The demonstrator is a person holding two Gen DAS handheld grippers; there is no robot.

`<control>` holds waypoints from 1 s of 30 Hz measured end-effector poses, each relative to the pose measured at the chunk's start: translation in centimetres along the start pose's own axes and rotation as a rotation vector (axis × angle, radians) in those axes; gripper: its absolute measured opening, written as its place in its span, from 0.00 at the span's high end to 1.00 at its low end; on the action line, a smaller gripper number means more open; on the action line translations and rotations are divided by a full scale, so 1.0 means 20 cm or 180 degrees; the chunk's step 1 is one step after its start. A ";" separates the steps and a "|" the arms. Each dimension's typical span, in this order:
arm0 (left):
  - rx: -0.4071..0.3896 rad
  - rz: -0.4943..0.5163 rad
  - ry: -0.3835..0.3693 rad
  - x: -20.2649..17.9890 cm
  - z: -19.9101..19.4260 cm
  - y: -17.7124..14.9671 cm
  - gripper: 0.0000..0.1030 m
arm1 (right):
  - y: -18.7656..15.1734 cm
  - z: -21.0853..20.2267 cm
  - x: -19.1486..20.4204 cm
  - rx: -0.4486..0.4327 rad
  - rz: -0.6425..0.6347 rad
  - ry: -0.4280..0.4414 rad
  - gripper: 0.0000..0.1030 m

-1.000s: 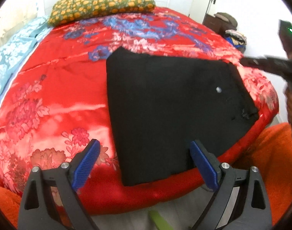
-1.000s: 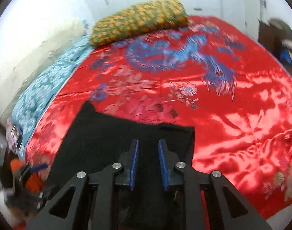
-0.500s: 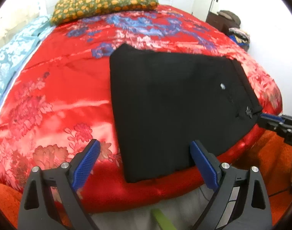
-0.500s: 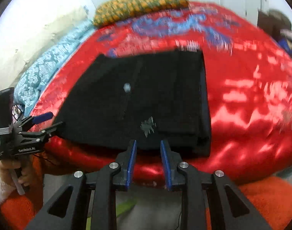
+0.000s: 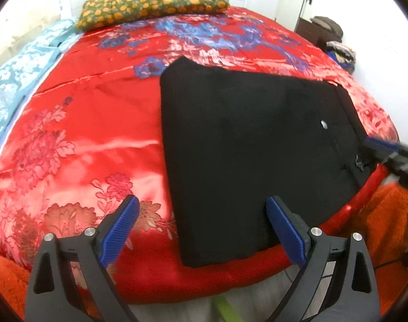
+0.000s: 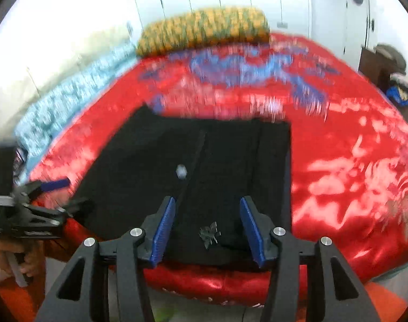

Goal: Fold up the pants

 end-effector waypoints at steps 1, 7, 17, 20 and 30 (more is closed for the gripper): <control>0.0001 0.0016 -0.0004 0.00 -0.01 0.01 0.07 | -0.06 0.07 -0.01 0.0192 0.0038 0.0010 0.50; -0.0211 -0.0308 -0.0099 0.07 -0.09 0.18 0.06 | 0.03 -0.04 -0.01 -0.0202 0.0004 -0.0019 0.51; 0.0415 -0.0003 0.0141 0.06 0.22 0.22 0.06 | -0.02 0.12 -0.05 0.0074 -0.0053 -0.0044 0.42; 0.0241 -0.0067 0.0082 0.08 0.18 0.43 0.07 | -0.02 0.11 -0.06 0.0076 -0.0022 0.0019 0.42; 0.0852 -0.0492 0.0507 0.29 0.78 0.63 0.05 | -0.05 0.13 -0.03 0.0069 -0.0221 0.0073 0.34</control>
Point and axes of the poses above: each gripper's, at about its wrist camera, not at the fingertips, and z roughly the way its jaws point, x to its left, y to its top, the point moved 7 cm from there along z, roughly the way its jaws point, and after that the axes turned 6 degrees about -x, right-handed, at the moved point
